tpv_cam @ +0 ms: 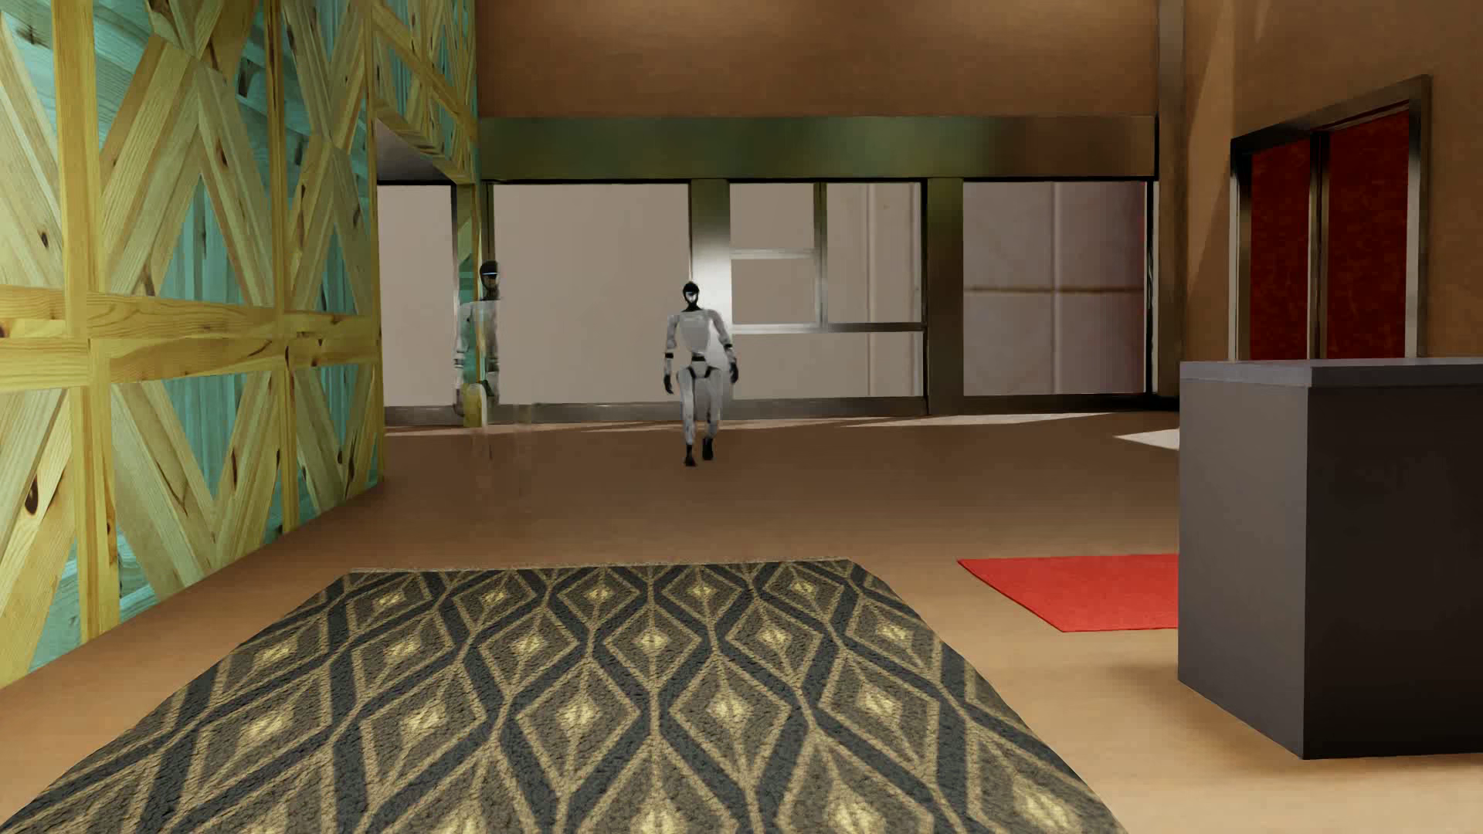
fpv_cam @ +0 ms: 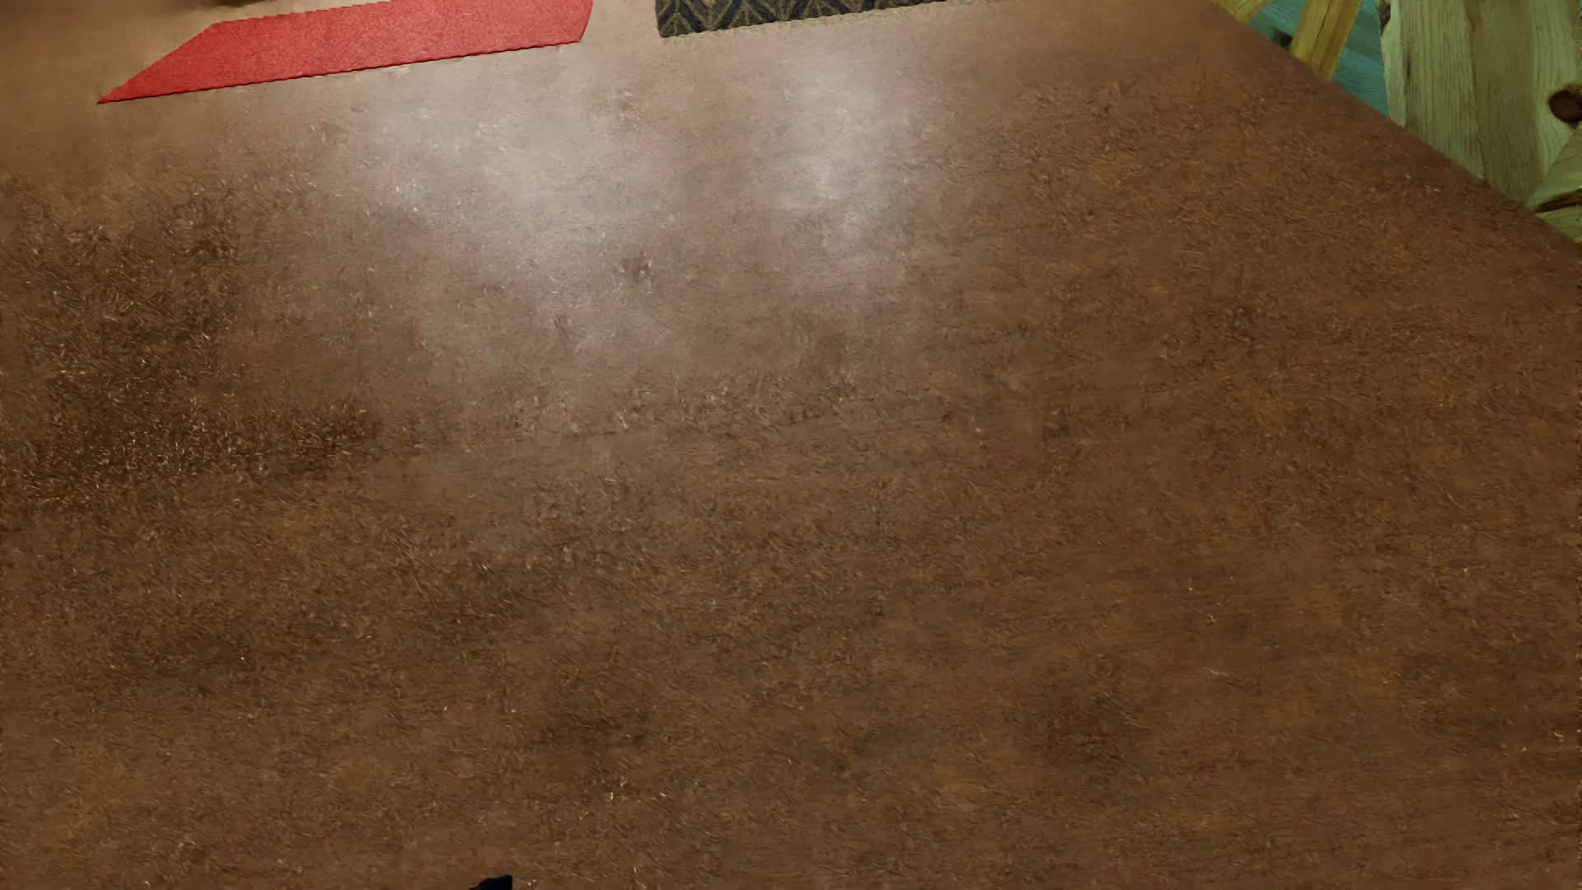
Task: Advance
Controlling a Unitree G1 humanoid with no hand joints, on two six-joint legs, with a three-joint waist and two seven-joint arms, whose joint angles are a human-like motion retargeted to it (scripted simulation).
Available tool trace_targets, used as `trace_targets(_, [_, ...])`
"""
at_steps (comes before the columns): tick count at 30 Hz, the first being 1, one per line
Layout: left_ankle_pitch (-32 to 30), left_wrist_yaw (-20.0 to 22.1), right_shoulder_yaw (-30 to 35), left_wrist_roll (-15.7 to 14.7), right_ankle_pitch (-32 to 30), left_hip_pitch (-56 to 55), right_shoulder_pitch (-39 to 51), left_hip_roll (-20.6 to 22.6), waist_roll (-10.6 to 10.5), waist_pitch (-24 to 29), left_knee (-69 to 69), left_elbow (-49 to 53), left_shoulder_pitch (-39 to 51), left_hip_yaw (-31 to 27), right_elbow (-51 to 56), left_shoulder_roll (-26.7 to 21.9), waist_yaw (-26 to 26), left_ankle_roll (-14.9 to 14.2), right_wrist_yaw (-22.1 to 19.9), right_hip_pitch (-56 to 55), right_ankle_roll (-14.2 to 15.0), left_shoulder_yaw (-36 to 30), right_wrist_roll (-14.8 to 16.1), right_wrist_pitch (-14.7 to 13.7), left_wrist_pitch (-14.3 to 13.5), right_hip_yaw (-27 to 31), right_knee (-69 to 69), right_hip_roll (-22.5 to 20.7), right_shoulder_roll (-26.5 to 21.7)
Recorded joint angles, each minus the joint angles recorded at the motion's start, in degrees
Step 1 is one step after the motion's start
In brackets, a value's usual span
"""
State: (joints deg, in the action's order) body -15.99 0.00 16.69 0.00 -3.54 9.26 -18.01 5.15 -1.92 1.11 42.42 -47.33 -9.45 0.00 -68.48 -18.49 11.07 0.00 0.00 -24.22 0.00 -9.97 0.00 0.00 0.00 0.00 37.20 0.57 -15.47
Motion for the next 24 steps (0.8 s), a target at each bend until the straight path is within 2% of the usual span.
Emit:
trace_targets(1, [-6.0, 0.0, -0.2, 0.0, 2.4, -6.5, 0.7, 0.8, 0.6, -0.2, 10.1, -0.9, -0.9, 0.0, 0.6, 0.3, -1.2, 0.0, 0.0, 1.9, 0.0, -2.0, 0.0, 0.0, 0.0, 0.0, 0.2, -1.0, -0.1])
trace_targets(2, [-6.3, 0.0, 0.3, 0.0, 4.6, -12.3, 1.5, 1.2, 1.2, 0.3, 19.2, -1.9, -1.5, 0.0, 1.8, 0.1, -3.2, 0.0, 0.0, 4.7, 0.0, -4.3, 0.0, 0.0, 0.0, 0.0, 0.0, -2.1, -0.2])
trace_targets(4, [0.1, 0.0, 0.6, 0.0, 7.0, -21.8, 3.4, 0.8, 2.4, 1.2, 28.7, -3.3, -3.7, 0.0, 5.0, 0.6, -7.9, 0.0, 0.0, 13.2, 0.0, -6.9, 0.0, 0.0, 0.0, 0.0, -2.8, -3.0, -0.8])
trace_targets(5, [0.4, 0.0, 0.5, 0.0, 7.8, -25.7, 5.0, 1.2, 3.3, 1.4, 26.7, -4.1, -4.8, 0.0, 6.4, 0.7, -10.8, 0.0, 0.0, 17.1, 0.0, -8.5, 0.0, 0.0, 0.0, 0.0, -4.3, -2.5, -1.2])
trace_targets(6, [-2.2, 0.0, 0.2, 0.0, 9.1, -29.6, 6.4, 0.6, 3.9, 1.8, 23.4, -4.3, -6.1, 0.0, 8.5, 0.8, -13.7, 0.0, 0.0, 20.7, 0.0, -9.3, 0.0, 0.0, 0.0, 0.0, -5.3, -2.0, -1.8])
trace_targets(9, [-13.5, 0.0, -1.7, 0.0, 13.1, -34.6, 10.4, 0.0, 5.1, 2.0, -2.7, -4.4, -9.1, 0.0, 15.2, 0.7, -19.7, 0.0, 0.0, 30.3, 0.0, -12.2, 0.0, 0.0, 0.0, 0.0, -8.3, -0.2, -3.6])
trace_targets(10, [-10.9, 0.0, -2.5, 0.0, 15.7, -34.9, 11.2, -0.2, 4.9, 2.0, -10.9, -4.7, -9.9, 0.0, 17.1, 0.7, -20.7, 0.0, 0.0, 33.6, 0.0, -13.1, 0.0, 0.0, 0.0, 0.0, -8.9, -0.5, -4.1])
trace_targets(11, [4.8, 0.0, -3.2, 0.0, 17.3, -34.3, 12.7, 0.0, 4.9, 1.6, -16.5, -5.7, -10.1, 0.0, 18.4, 1.0, -21.4, 0.0, 0.0, 35.6, 0.0, -14.3, 0.0, 0.0, 0.0, 0.0, -8.9, -0.4, -4.6])
trace_targets(12, [17.9, 0.0, -4.2, 0.0, 17.3, -32.9, 13.4, 0.5, 5.3, 1.6, -24.0, -6.5, -10.6, 0.0, 19.0, 1.2, -23.2, 0.0, 0.0, 37.0, 0.0, -14.8, 0.0, 0.0, 0.0, 0.0, -7.8, 0.5, -4.7])
trace_targets(13, [21.2, 0.0, -4.6, 0.0, 15.9, -33.7, 13.9, 1.2, 5.5, 1.6, -17.4, -7.6, -11.0, 0.0, 19.4, 1.5, -23.9, 0.0, 0.0, 38.5, 0.0, -15.5, 0.0, 0.0, 0.0, 0.0, -6.6, 1.2, -4.8])
trace_targets(14, [10.0, 0.0, -5.1, 0.0, 12.1, -35.3, 13.9, 2.8, 5.8, 1.2, -16.7, -8.6, -11.1, 0.0, 19.2, 1.8, -23.5, 0.0, 0.0, 38.7, 0.0, -16.4, 0.0, 0.0, 0.0, 0.0, -3.5, 1.7, -4.8])
trace_targets(15, [2.2, 0.0, -5.5, 0.0, 4.4, -36.1, 13.2, 4.3, 6.6, 0.8, -14.6, -9.9, -11.4, 0.0, 18.4, 2.1, -23.1, 0.0, 0.0, 38.4, 0.0, -16.5, 0.0, 0.0, 0.0, 0.0, 0.0, 2.5, -4.4])
trace_targets(16, [-0.6, 0.0, -5.5, 0.0, -7.2, -35.2, 11.6, 5.8, 7.2, 0.4, -11.7, -11.1, -11.7, 0.0, 16.7, 2.2, -21.7, 0.0, 0.0, 36.5, 0.0, -16.5, 0.0, 0.0, 0.0, 0.0, 7.7, 3.6, -3.7])
trace_targets(17, [1.6, 0.0, -4.3, 0.0, -16.6, -33.0, 10.5, 6.9, 8.1, 0.1, -10.4, -11.0, -11.5, 0.0, 15.4, 1.8, -21.3, 0.0, 0.0, 31.0, 0.0, -15.8, 0.0, 0.0, 0.0, 0.0, 17.4, 5.0, -3.3])
trace_targets(18, [3.8, 0.0, -2.0, 0.0, -17.3, -31.0, 10.2, 8.4, 8.6, 0.1, -9.7, -10.6, -10.8, 0.0, 14.0, 1.4, -19.7, 0.0, 0.0, 24.5, 0.0, -15.4, 0.0, 0.0, 0.0, 0.0, 27.2, 6.0, -3.1])
trace_targets(20, [10.2, 0.0, 0.6, 0.0, 2.7, -21.7, 9.1, 9.0, 8.0, 1.2, -11.4, -8.1, -9.5, 0.0, 11.7, 0.9, -16.2, 0.0, 0.0, 14.6, 0.0, -12.7, 0.0, 0.0, 0.0, 0.0, 40.0, 5.4, -2.7])
trace_targets(21, [13.9, 0.0, 1.5, 0.0, 6.3, -17.0, 8.4, 8.7, 7.5, 1.5, -12.7, -7.5, -8.2, 0.0, 10.1, 0.4, -13.7, 0.0, 0.0, 10.0, 0.0, -11.9, 0.0, 0.0, 0.0, 0.0, 41.4, 5.0, -2.4])
trace_targets(22, [17.7, 0.0, 2.5, 0.0, 7.2, -12.8, 7.3, 7.9, 6.7, 1.4, -13.7, -6.2, -7.6, 0.0, 8.9, -0.1, -10.6, 0.0, 0.0, 6.2, 0.0, -11.0, 0.0, 0.0, 0.0, 0.0, 39.5, 4.5, -2.2])
trace_targets(24, [25.3, 0.0, 2.3, 0.0, 5.6, -3.8, 5.1, 5.6, 5.5, 1.7, -17.5, -3.1, -5.0, 0.0, 8.7, -1.7, -5.2, 0.0, 0.0, 0.9, 0.0, -9.8, 0.0, 0.0, 0.0, 0.0, 26.2, 4.3, -2.1])
